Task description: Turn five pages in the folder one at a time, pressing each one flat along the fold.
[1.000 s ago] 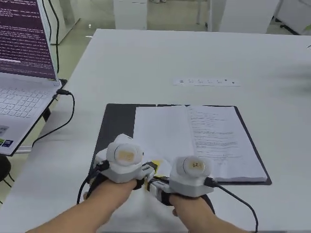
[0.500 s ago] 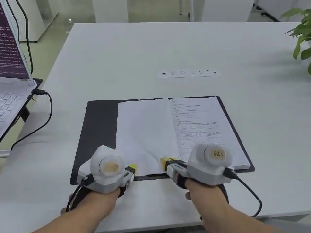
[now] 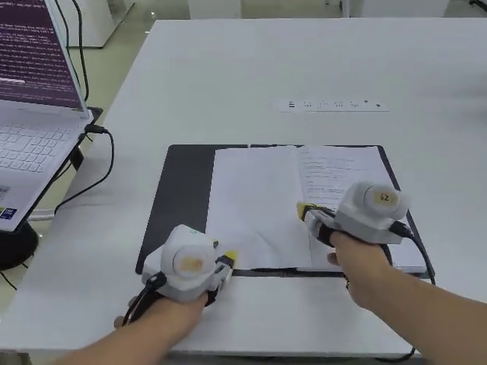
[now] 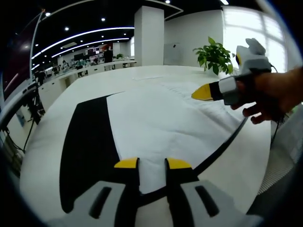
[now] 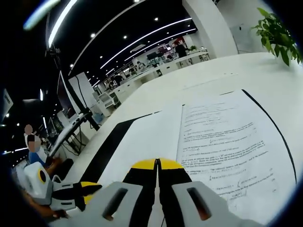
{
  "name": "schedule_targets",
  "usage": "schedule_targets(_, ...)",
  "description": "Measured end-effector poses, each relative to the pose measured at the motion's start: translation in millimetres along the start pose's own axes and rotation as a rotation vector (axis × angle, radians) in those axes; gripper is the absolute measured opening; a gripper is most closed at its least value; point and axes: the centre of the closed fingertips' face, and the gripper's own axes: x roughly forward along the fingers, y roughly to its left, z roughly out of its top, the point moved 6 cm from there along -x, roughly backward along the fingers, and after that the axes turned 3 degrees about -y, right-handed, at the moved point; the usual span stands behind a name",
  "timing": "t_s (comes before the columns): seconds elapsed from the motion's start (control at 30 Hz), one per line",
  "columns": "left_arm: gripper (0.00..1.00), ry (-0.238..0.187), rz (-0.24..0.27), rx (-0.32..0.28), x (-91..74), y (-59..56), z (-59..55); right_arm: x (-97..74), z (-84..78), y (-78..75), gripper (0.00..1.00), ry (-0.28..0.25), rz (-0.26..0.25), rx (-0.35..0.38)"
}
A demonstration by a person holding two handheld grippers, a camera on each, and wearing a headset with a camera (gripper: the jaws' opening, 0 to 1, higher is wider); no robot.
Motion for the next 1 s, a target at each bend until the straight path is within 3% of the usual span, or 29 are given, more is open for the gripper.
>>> schedule_targets(0.3, 0.2, -0.013, 0.002, -0.006, 0.6, 0.8, -0.4, 30.7, 2.0, -16.7, 0.0, 0.026, -0.006, 0.027)
schedule_targets(0.6, 0.2, -0.013, 0.002, -0.011, 2.2, 2.2, -0.7, 51.6, 18.5, -15.6, 0.0, -0.009, 0.002, 0.064)
schedule_targets(1.0, 0.2, -0.017, 0.004, -0.017, 6.1, 3.6, -0.4, 83.3, 40.7, -29.7, 0.0, -0.043, -0.028, 0.094)
